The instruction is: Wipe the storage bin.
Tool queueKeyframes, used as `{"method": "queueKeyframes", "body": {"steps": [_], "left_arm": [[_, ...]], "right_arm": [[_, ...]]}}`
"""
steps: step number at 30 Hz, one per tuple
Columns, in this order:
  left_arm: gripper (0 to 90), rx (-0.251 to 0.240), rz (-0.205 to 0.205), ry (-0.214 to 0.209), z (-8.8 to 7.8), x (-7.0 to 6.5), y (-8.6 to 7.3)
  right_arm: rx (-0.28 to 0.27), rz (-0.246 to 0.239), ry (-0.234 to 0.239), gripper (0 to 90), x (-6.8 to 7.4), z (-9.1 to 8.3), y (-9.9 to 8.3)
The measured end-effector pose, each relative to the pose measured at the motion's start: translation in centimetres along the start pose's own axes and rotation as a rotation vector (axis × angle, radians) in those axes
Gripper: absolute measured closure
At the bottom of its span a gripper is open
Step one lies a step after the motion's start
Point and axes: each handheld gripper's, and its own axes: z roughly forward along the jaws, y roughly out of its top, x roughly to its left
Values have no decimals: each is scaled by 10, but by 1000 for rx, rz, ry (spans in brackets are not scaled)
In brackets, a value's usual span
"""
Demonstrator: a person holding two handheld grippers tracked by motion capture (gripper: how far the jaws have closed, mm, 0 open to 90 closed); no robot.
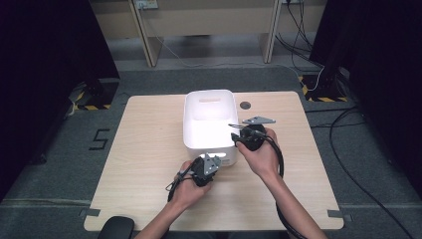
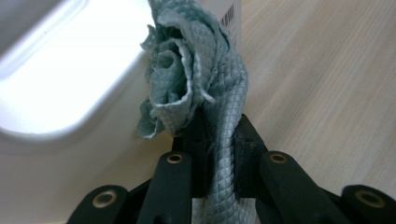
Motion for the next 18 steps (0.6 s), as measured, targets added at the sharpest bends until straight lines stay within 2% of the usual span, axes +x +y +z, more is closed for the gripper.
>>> {"method": "queueKeyframes", "body": {"steps": [7,18], "left_arm": [[788,-1,-10,-4,3,-1,0],[787,-3,1,-14,10,-6,6]], "right_arm": [[-5,1,-2,648,0,0,0],[-3,1,-2,646,0,1,0]]}}
